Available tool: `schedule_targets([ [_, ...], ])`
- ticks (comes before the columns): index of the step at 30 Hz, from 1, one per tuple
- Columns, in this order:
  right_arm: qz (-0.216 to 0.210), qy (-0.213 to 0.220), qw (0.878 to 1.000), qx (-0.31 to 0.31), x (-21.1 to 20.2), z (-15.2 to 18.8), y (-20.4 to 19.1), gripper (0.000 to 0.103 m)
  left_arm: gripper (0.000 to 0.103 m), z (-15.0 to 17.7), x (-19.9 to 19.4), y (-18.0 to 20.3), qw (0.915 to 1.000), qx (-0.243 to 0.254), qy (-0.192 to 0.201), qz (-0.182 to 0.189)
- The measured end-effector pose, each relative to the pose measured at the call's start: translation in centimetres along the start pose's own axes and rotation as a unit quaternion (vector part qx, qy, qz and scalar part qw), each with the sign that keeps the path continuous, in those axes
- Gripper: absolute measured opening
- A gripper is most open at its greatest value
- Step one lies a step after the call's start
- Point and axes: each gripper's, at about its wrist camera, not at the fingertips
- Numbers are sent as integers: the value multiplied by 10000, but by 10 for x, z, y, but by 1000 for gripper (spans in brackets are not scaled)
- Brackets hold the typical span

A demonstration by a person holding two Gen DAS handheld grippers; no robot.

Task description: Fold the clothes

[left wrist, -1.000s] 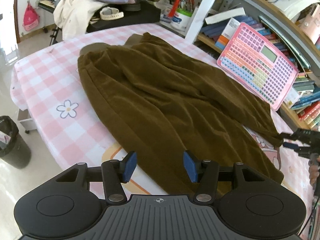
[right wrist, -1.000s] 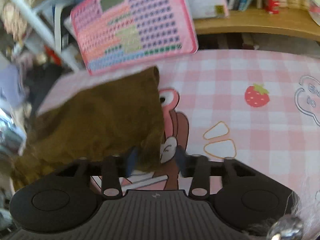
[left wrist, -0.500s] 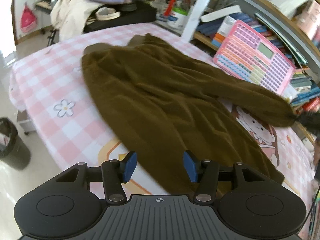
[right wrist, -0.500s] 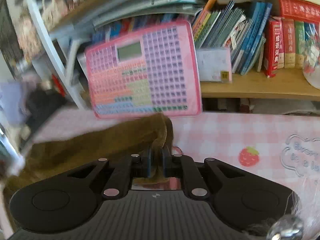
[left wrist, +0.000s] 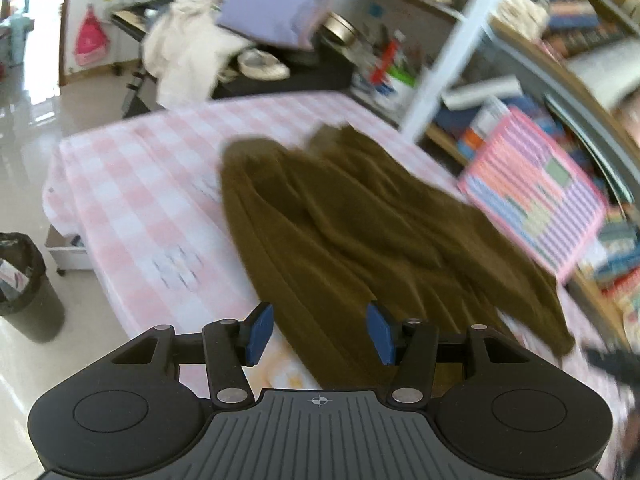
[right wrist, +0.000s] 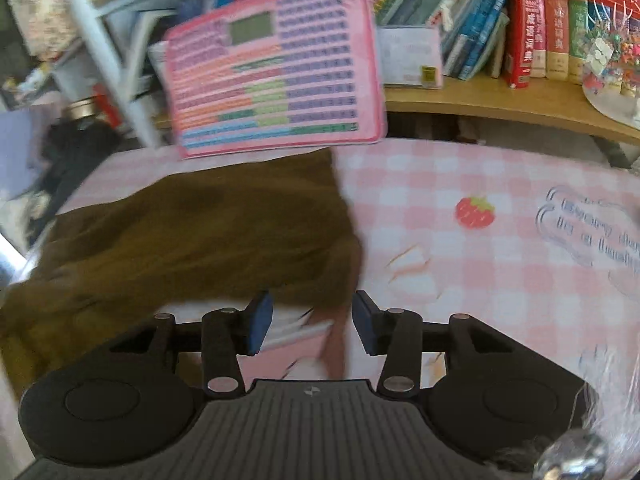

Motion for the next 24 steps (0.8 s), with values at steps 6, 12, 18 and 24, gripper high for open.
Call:
schedule_targets([
  [6,-173,-222,9995,-130,-39,58,-48,42,61,-46,34,-49,9950,-984,64,122],
  [12,344,-544,9978,172,-56,109,-75,42,63,-75,71,-78,9878,-1502,-248,321],
  [18,953,-643,9909,705,-68,144,-91,43,68,-90,109,-93,9721,-2079,-751,780],
  [24,1461,-525,9839,881,-72,162,-113,37,13,-103,144,-101,9455,-2723,-1170,1346],
])
Point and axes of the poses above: each gripper's, at about its wrist camera, not at the fingertips, and x roughly the way its jaws point, y to its right, z to its underside, and after that the axes turned 3 degrees about -x, right-handed
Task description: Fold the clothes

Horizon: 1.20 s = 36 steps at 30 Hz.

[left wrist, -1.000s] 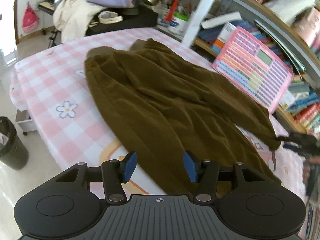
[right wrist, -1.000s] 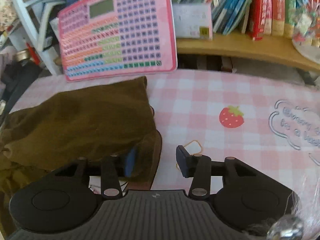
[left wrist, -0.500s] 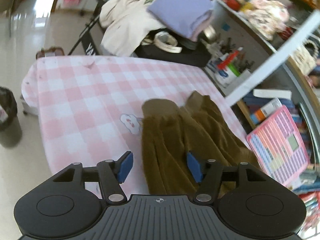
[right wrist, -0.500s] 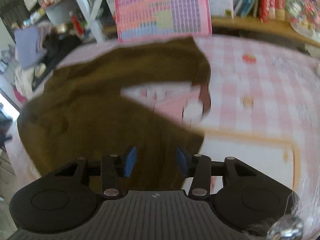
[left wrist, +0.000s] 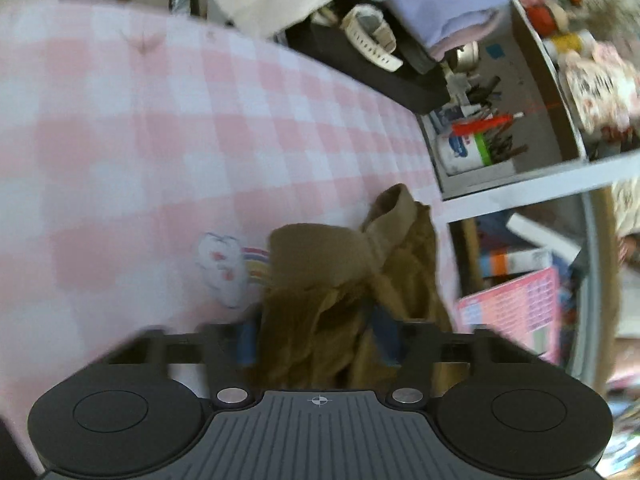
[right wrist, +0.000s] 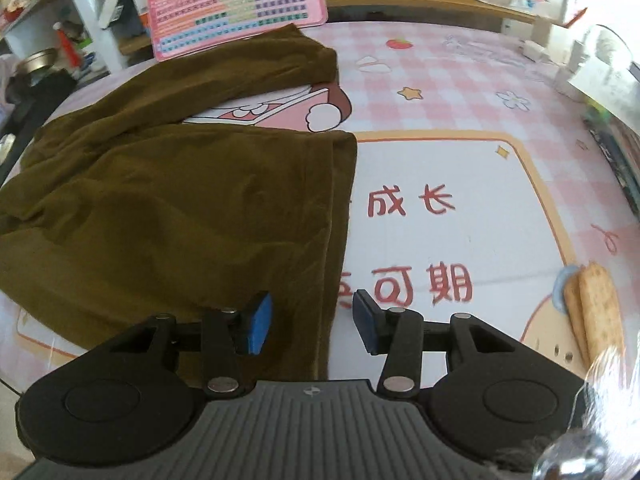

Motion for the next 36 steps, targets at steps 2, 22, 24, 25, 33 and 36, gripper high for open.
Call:
schedule_targets([
  [2,116,29,9999,11,-1,3,-7,27,10,1,-6,18,9982,587,81,86],
  [22,888,319,9952,-240,-20,17,-22,9,15,13,-27,-14,9843,1693,-456,-211],
  [24,899,242,9956,-133,-12,21,-18,9,23,11,-25,-19,9865,1549,-516,-158],
  [25,900,219,9957,-89,-9,23,-17,9,28,9,-26,-21,9877,1465,-534,-117],
  [33,969,315,9948,2,-8,26,-21,9,29,0,-22,-22,9933,1087,-381,90],
  [36,978,317,9947,13,-8,26,-23,10,14,-2,-17,-25,9941,941,-522,104],
])
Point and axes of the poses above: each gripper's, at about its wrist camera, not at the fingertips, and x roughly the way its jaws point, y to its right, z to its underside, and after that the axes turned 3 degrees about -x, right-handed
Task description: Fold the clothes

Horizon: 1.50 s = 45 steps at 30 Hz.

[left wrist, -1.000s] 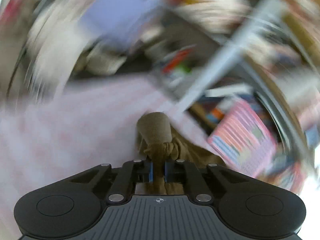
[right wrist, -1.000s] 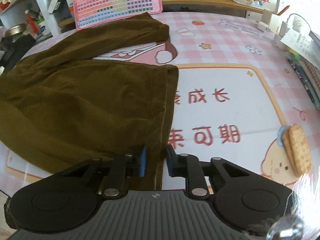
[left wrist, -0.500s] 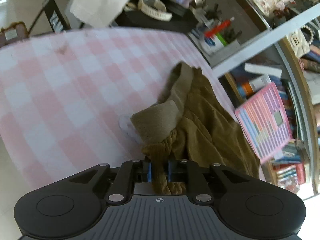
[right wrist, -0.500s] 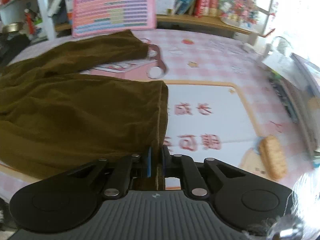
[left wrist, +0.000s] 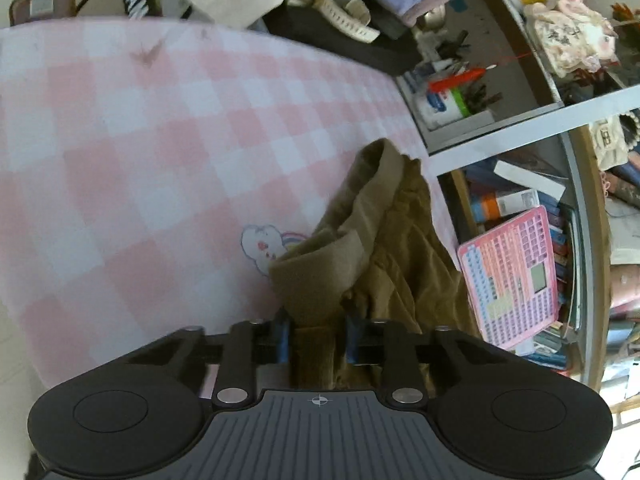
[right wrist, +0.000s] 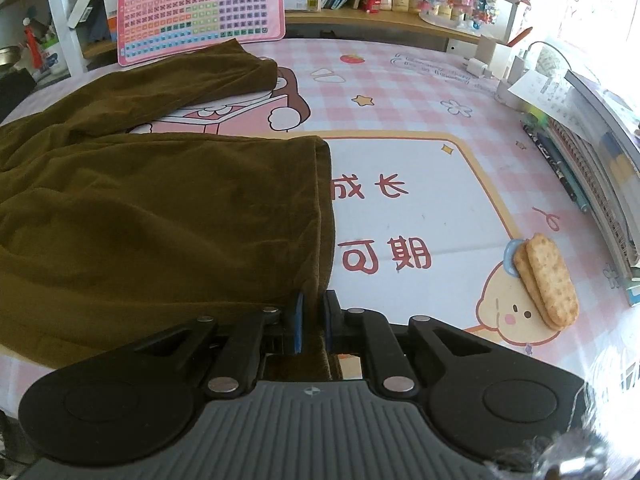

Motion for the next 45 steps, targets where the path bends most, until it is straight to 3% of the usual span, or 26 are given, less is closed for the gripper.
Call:
schedule_targets([
  [3,5,1,10000,11,0,0,-2,10,12,-8,-5,15,9971,648,323,-214],
  [5,-278,-14,9996,8,0,-2,-8,10,12,-16,-12,22,9930,928,632,-362],
  [7,-424,12,9990,-119,0,-3,-19,10,12,-21,-12,22,9926,924,655,-428],
  [10,-272,116,9991,-296,1,-4,-29,10,12,-19,-7,20,9929,947,505,-522],
  [14,-54,135,9998,-97,3,-4,-13,10,15,-7,2,15,9949,842,266,-490],
  [17,-93,107,9999,-44,4,-5,-7,10,21,-11,-1,7,9969,657,210,-379],
  [21,-61,129,9999,-81,3,-3,-9,10,38,-14,-10,-4,9989,350,244,-171],
  [23,-45,139,9998,-100,3,-3,-10,10,32,-13,-11,-7,9993,255,268,-105],
  [25,-29,149,9998,-118,3,-2,-11,10,14,-12,-12,-7,9992,240,310,-124],
  [29,-104,127,9998,-89,3,-4,-13,10,12,-7,-27,23,9906,1052,753,-445],
  [32,-105,168,9997,-134,4,-3,-16,10,13,-10,-19,31,9833,1530,668,-726],
  [35,-81,210,9996,-180,4,-2,-17,10,19,-12,-8,18,9849,1431,469,-852],
  [40,-33,219,9996,-159,6,-3,-15,11,29,-13,-16,6,9902,1188,415,-606],
  [42,-21,202,9997,-119,5,-3,-15,15,40,-14,-25,8,9891,1202,523,-675],
  [45,-79,220,9997,65,-2,-2,-11,21,41,-14,-45,12,9862,1346,754,-595],
])
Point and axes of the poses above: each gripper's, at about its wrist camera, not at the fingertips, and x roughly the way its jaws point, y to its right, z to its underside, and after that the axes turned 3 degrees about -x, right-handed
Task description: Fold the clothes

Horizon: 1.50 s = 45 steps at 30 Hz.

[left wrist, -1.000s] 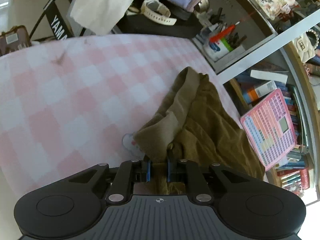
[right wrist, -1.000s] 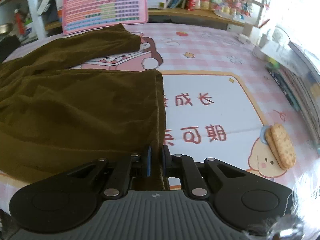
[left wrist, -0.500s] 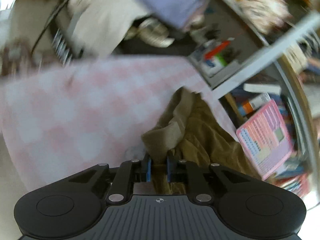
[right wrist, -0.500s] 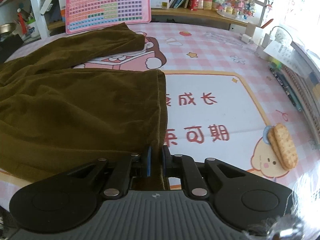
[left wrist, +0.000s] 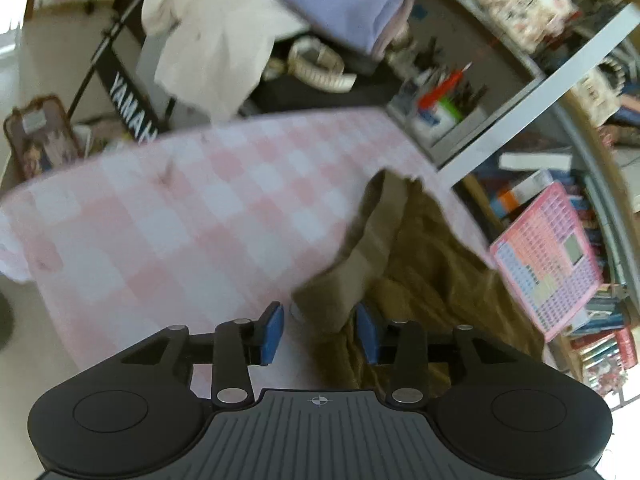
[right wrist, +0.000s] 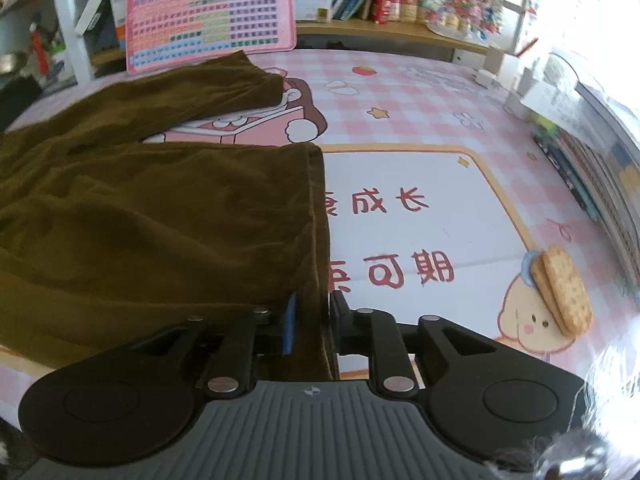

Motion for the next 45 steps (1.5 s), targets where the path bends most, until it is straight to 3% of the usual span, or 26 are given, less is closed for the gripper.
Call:
schedule_targets([
  [6,-157,186,9995,202,-23,5,-3,32,46,10,-29,26,9959,884,180,109],
  [11,-295,330,9984,359,-42,10,-10,35,47,36,-32,63,9824,1865,74,87],
  [17,-391,426,9974,435,-57,19,-17,41,48,61,-35,84,9715,2355,-123,237],
  [28,-425,352,9975,451,-62,28,-23,41,49,70,-38,87,9692,2415,-341,346],
  [30,-446,332,9976,420,-61,27,-25,42,61,72,-38,87,9682,2453,-371,321],
  [33,-480,282,9978,372,-60,27,-29,43,67,74,-38,88,9658,2547,-418,249],
  [45,-481,207,9979,372,-56,23,-34,53,69,69,-28,87,9647,2578,-532,131],
])
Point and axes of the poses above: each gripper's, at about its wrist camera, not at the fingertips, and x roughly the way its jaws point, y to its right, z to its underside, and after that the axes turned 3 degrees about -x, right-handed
